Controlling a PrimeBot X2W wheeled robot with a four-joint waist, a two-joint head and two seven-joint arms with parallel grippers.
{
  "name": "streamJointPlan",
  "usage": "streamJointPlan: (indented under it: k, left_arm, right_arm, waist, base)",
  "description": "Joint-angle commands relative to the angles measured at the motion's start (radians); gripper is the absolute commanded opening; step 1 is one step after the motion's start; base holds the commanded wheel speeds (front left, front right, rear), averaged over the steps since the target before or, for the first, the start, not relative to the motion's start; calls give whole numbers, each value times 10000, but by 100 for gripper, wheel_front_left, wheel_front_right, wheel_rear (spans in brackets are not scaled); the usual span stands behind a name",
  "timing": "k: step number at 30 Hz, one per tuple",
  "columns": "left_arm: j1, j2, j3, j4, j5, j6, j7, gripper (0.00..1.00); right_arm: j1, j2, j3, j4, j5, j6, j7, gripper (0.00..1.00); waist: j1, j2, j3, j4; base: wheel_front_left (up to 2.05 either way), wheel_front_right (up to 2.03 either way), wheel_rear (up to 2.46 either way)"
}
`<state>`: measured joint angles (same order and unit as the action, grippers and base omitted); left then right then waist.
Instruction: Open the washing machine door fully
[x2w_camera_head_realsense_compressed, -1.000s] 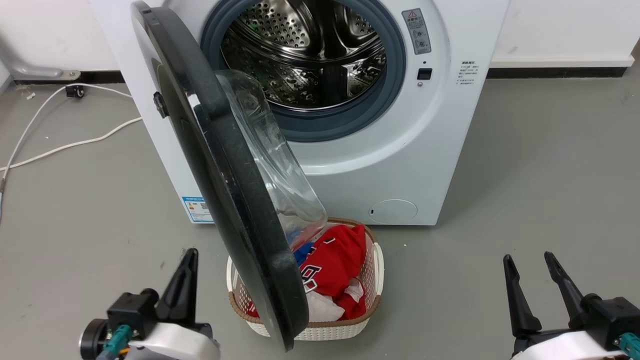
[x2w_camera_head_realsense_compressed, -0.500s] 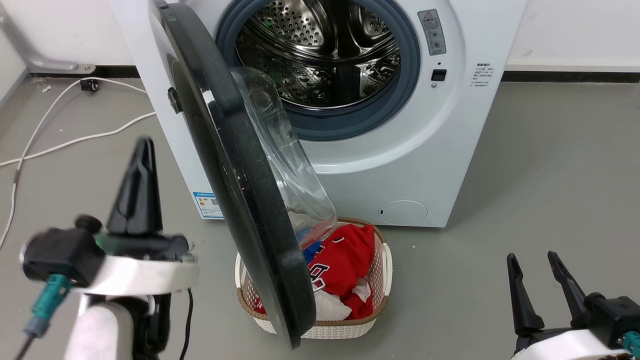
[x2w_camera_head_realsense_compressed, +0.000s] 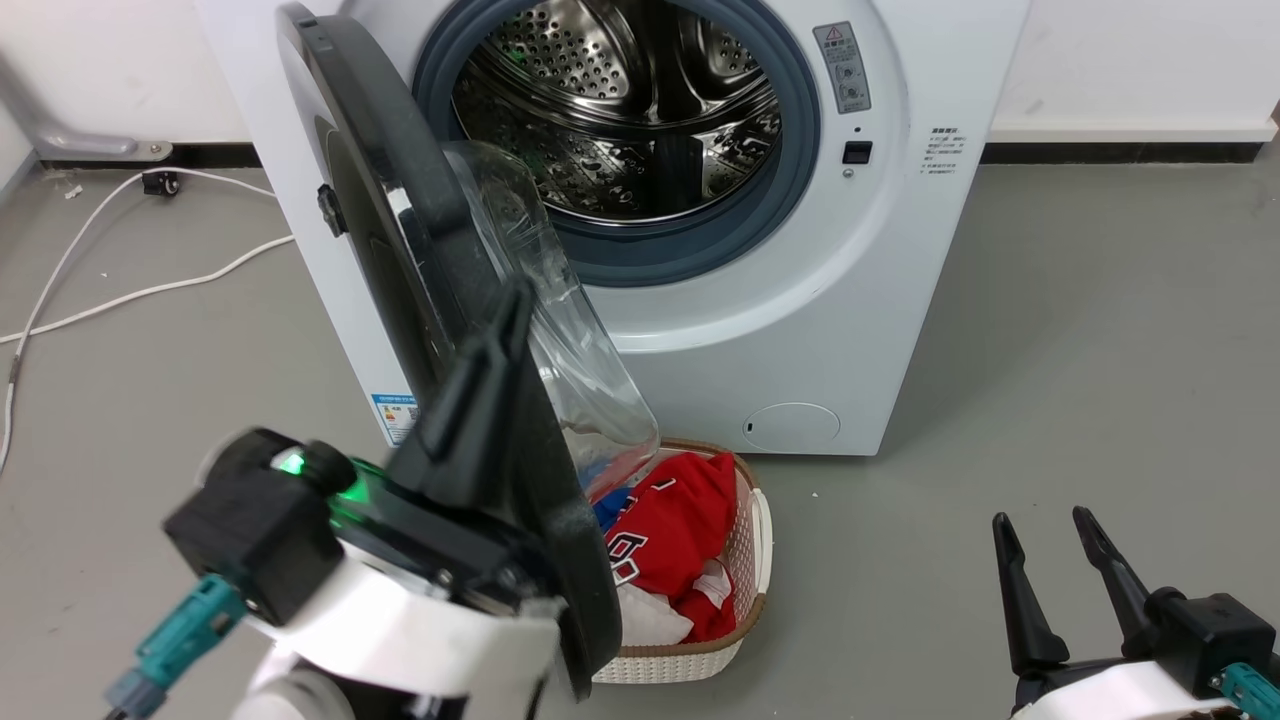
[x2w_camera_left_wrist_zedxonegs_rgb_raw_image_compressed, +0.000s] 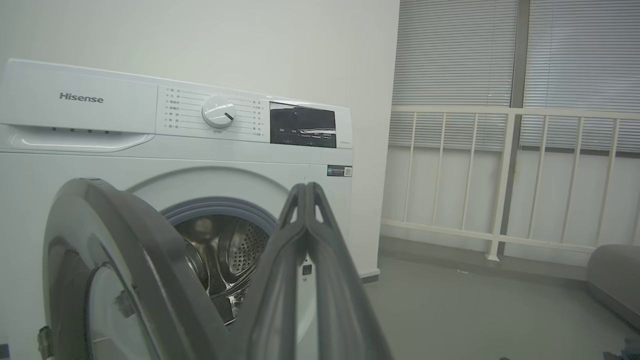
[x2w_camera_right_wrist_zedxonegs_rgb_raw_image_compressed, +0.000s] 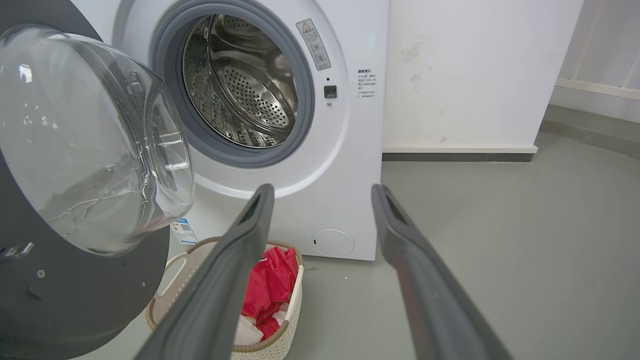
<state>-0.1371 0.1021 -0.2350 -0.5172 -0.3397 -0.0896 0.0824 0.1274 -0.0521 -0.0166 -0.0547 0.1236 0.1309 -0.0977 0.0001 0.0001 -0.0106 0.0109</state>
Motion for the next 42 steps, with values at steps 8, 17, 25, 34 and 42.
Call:
streamJointPlan:
  k: [8, 17, 25, 34, 42]
  left_arm:
    - [1100, 28, -1483, -249, -636, -137, 1365, 0]
    - [1999, 310, -3111, 1027, -199, -209, 2208, 0]
    - [2120, 253, -3385, 2992, 284, -9, 1535, 0]
    - [1911, 47, -2532, 3825, 489, 873, 198, 0]
    - [1886, 119, -2313, 3840, 555, 1121, -16, 0]
  right_arm:
    - [13, 30, -62, 93, -53, -2, -32, 100]
    - [-5, 30, -32, 93, -157, -2, 26, 100]
    - [-172, 29, 71, 134, -186, -2, 65, 100]
    - [-64, 29, -83, 192, -78, -1, 71, 100]
    - [-113, 31, -200, 219, -224, -1, 109, 100]
  waist:
    - [-1, -1, -21, 19]
    - [-1, -1, 35, 77]
    - [-1, -1, 102, 17]
    - [-1, -1, 150, 157]
    - [-1, -1, 205, 601]
  base:
    - [0, 0, 0]
    - [0, 0, 0]
    - [0, 0, 0]
    - [0, 0, 0]
    - [0, 0, 0]
